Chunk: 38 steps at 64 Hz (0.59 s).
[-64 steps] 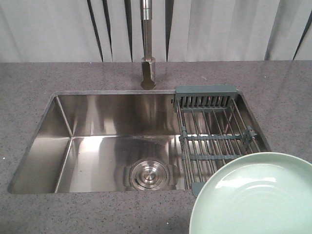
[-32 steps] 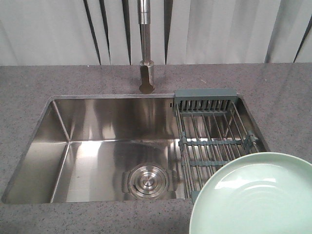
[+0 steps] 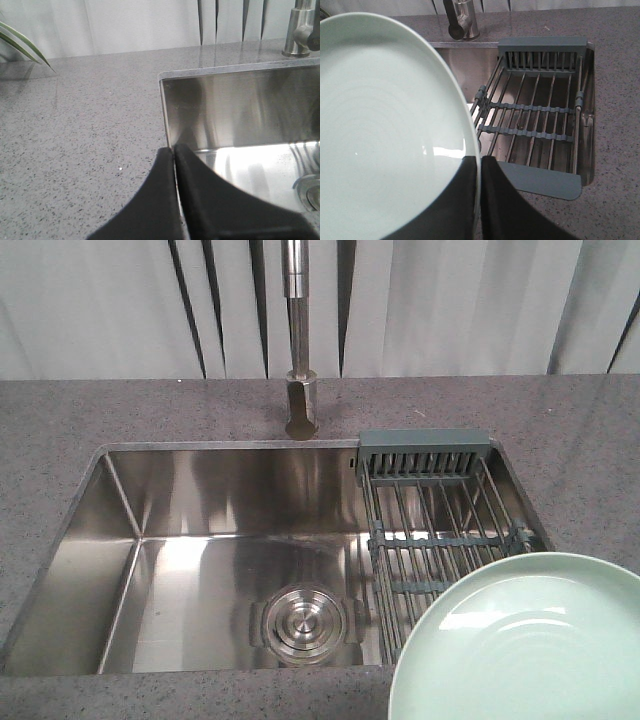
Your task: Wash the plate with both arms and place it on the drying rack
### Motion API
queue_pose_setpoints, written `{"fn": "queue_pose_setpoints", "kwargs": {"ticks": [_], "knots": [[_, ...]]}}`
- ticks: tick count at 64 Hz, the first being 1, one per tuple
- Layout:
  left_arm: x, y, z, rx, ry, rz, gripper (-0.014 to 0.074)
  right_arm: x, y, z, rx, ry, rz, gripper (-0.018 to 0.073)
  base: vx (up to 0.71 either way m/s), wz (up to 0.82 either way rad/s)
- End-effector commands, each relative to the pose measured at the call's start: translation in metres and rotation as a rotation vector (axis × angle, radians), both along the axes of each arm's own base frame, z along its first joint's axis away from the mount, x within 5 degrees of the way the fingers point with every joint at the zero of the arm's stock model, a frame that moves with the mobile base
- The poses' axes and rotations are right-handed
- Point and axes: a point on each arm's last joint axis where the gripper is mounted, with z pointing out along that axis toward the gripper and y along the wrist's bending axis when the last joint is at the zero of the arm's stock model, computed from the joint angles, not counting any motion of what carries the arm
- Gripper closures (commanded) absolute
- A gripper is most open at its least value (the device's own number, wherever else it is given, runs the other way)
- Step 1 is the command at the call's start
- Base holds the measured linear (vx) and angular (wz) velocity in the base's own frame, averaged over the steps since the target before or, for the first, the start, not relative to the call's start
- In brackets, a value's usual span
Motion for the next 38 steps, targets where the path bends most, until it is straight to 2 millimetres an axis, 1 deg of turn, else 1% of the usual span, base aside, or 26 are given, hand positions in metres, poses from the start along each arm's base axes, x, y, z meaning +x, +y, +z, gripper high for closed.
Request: {"fn": "queue_pose_setpoints", "kwargs": {"ticks": [1, 38], "knots": [[-0.0012, -0.0001, 0.0157, -0.006, -0.113, 0.000, 0.0603, 0.0024, -0.0001, 0.0128, 0.031, -0.078, -0.015, 0.0561, 0.04, 0.00], [-0.0012, -0.0001, 0.0157, -0.006, -0.113, 0.000, 0.0603, 0.0024, -0.0001, 0.0128, 0.031, -0.078, -0.015, 0.0561, 0.03, 0.00]]}}
